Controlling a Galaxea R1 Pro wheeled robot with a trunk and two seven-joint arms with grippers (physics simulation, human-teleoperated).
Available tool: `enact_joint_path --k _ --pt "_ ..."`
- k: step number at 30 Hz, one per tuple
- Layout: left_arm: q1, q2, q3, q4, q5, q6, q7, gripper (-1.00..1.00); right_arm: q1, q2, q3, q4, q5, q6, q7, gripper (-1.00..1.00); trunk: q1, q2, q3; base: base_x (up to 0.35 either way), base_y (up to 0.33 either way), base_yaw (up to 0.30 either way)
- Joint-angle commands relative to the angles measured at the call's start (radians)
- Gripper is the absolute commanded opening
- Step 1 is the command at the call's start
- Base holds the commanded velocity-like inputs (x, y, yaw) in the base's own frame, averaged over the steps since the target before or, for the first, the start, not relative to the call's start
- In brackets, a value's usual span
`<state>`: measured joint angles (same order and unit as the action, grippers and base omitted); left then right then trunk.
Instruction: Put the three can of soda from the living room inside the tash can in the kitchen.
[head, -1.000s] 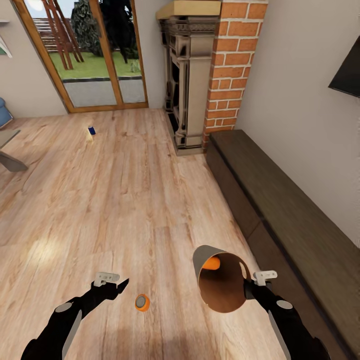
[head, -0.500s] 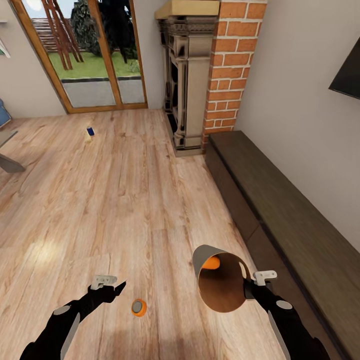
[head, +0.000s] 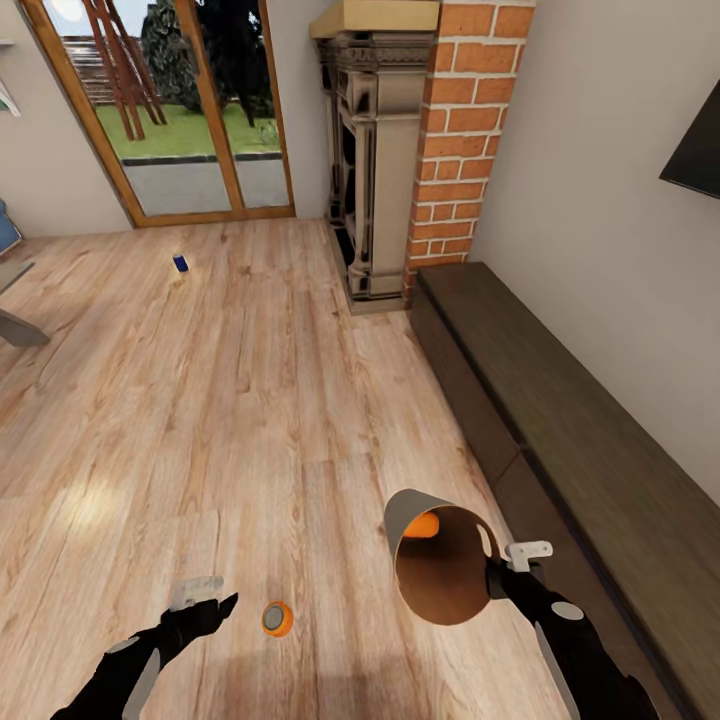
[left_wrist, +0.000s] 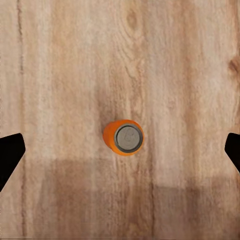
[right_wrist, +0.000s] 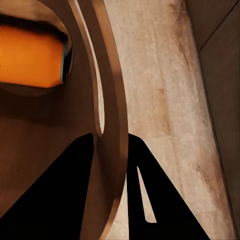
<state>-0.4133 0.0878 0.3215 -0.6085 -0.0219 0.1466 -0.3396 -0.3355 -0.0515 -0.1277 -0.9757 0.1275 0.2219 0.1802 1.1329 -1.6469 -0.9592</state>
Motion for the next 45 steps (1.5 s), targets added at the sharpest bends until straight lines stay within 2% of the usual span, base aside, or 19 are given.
enact_joint_path --k 1,2,3,5,6,7,8,10,15,18,24,30,35,41,45 --pt "-0.04 0.0 -0.001 -0.002 -0.005 0.091 0.009 1.0 0.0 0.001 0.002 0.008 -0.007 0.001 0.006 -1.0 0.0 0.0 0.0 0.0 0.0 0.0" --pt "-0.055 0.0 -0.002 -0.003 -0.006 0.128 0.016 1.0 0.0 0.0 0.003 0.011 -0.007 0.0 0.006 -1.0 0.0 0.0 0.0 0.0 0.0 0.0" --pt "-0.087 0.0 -0.003 -0.006 -0.007 0.204 0.035 1.0 0.0 0.001 0.004 0.015 -0.007 -0.001 0.006 -1.0 0.0 0.0 0.0 0.0 0.0 0.0" --pt "-0.181 0.0 -0.005 -0.019 -0.012 0.377 0.1 1.0 0.0 0.001 0.007 0.019 -0.006 -0.002 0.007 -1.0 0.0 0.0 0.0 0.0 0.0 0.0" --pt "-0.208 -0.001 -0.006 -0.02 -0.013 0.424 0.117 1.0 0.0 0.001 0.008 0.019 -0.006 -0.002 0.007 -1.0 0.0 0.0 0.0 0.0 0.0 0.0" --pt "-0.261 -0.001 -0.006 -0.021 -0.013 0.519 0.15 1.0 0.0 0.001 0.011 0.02 -0.006 -0.002 0.007 -1.0 0.0 0.0 0.0 0.0 0.0 0.0" --pt "-0.285 -0.001 -0.006 -0.022 -0.013 0.563 0.164 1.0 0.0 0.002 0.012 0.021 -0.006 -0.002 0.007 -1.0 0.0 0.0 0.0 0.0 0.0 0.0" --pt "-0.372 -0.001 -0.007 -0.025 -0.013 0.694 0.205 1.0 0.0 0.002 0.016 0.021 -0.006 -0.002 0.007 -1.0 0.0 0.0 0.0 0.0 0.0 0.0" --pt "-0.493 -0.001 -0.007 -0.007 -0.016 0.788 0.251 1.0 0.0 0.004 0.018 0.021 -0.006 -0.002 0.007 -1.0 0.0 0.0 0.0 0.0 0.0 0.0" --pt "-0.532 -0.005 -0.007 0.004 -0.015 0.814 0.275 1.0 0.0 0.004 0.019 0.022 -0.006 -0.002 0.007 -1.0 0.004 -0.007 -0.003 0.0 0.0 0.0" --pt "-0.539 -0.006 -0.005 0.006 -0.007 0.808 0.28 1.0 0.0 0.004 0.019 0.023 -0.006 -0.002 0.007 -1.0 0.027 -0.049 -0.022 0.0 0.0 0.0" --pt "-0.538 -0.006 -0.004 0.005 -0.001 0.762 0.277 1.0 0.0 0.004 0.019 0.023 -0.006 -0.002 0.007 -1.0 0.05 -0.091 -0.041 0.0 0.0 0.0" --pt "-0.538 -0.007 -0.004 0.007 -0.004 0.674 0.272 1.0 0.0 0.003 0.021 0.022 -0.005 -0.002 0.007 -1.0 0.069 -0.126 -0.056 0.0 0.0 0.0" --pt "-0.536 -0.007 -0.006 0.007 -0.006 0.648 0.271 1.0 -0.006 0.005 0.023 0.01 -0.005 0.009 0.004 -1.0 0.092 -0.168 -0.075 0.0 0.0 0.0" --pt "-0.536 -0.007 -0.007 0.007 -0.006 0.647 0.272 1.0 -0.014 0.006 0.051 0.005 -0.004 0.014 0.003 -1.0 0.107 -0.196 -0.088 0.0 0.0 0.0"
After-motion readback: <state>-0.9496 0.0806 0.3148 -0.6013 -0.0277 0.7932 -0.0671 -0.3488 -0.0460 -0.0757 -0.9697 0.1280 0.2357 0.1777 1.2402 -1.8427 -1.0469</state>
